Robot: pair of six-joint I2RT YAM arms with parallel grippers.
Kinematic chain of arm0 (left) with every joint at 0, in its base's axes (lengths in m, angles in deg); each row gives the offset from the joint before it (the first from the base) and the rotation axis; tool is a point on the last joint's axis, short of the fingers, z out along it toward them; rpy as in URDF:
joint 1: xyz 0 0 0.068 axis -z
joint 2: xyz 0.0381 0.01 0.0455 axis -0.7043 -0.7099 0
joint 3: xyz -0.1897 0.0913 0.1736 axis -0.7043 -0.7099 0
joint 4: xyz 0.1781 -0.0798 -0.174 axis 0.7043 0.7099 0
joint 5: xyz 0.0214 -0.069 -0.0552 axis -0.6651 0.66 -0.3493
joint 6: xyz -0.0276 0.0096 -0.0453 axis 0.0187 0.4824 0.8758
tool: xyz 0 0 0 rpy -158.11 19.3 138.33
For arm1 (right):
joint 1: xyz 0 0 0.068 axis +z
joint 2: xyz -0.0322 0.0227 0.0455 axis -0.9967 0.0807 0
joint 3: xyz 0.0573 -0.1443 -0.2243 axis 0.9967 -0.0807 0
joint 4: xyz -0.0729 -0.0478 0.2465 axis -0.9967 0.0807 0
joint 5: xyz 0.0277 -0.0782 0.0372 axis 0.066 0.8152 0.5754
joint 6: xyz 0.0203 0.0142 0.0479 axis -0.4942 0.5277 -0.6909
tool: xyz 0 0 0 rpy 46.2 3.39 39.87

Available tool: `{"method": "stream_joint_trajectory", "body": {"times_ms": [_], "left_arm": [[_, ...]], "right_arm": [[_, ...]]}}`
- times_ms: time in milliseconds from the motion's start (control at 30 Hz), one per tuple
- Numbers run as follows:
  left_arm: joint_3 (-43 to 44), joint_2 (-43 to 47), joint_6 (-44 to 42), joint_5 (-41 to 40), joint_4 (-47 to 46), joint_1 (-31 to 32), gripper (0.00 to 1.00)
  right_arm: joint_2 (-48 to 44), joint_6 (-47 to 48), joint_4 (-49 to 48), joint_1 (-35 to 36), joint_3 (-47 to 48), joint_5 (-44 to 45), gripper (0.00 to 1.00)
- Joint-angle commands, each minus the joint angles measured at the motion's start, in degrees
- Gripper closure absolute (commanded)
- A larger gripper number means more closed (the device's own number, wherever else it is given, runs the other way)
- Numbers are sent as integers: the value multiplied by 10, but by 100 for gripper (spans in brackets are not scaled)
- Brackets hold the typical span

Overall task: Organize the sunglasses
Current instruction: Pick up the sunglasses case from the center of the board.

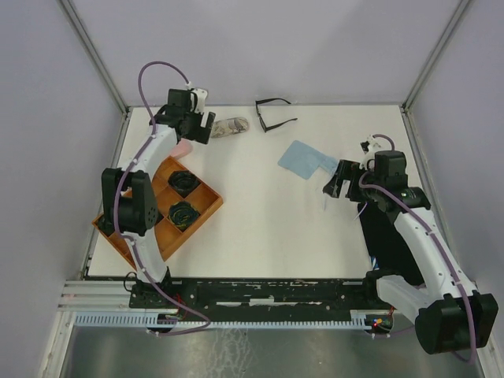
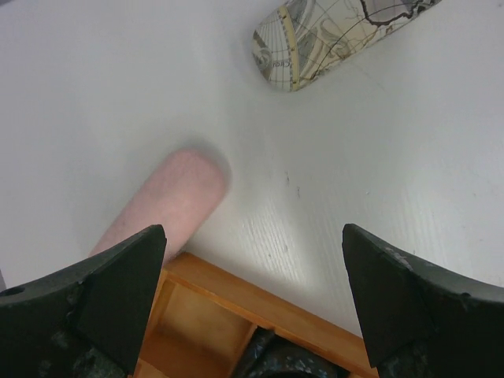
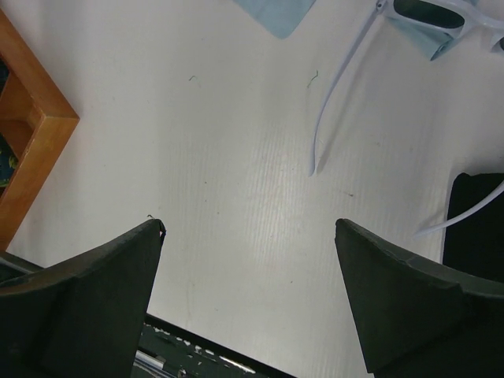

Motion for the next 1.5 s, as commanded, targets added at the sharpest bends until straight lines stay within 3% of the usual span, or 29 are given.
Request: {"method": "stream_joint_trajectory", "body": {"times_ms": [0, 167, 333, 467, 833, 1400, 1467], "left_arm": [[80, -36, -107, 94, 2, -1, 0], [131, -98, -199, 179, 7, -2, 1], [198, -163, -225, 233, 5, -3, 1], [288, -230, -232, 254, 26, -3, 1], [433, -359, -249, 246, 47, -3, 1], [477, -437, -264, 249, 75, -3, 0], [477, -438, -265, 255, 78, -3, 5]], "right_arm": [[9, 16, -25, 3, -1, -23, 1], [23, 29, -22, 6, -4, -29, 1], [34, 37, -18, 8, -3, -32, 1], [48, 43, -13, 9, 2, -43, 1], [71, 53, -5, 11, 0, -48, 1], [103, 57, 0, 18, 6, -56, 2], [106, 57, 1, 20, 9, -57, 2]]}}
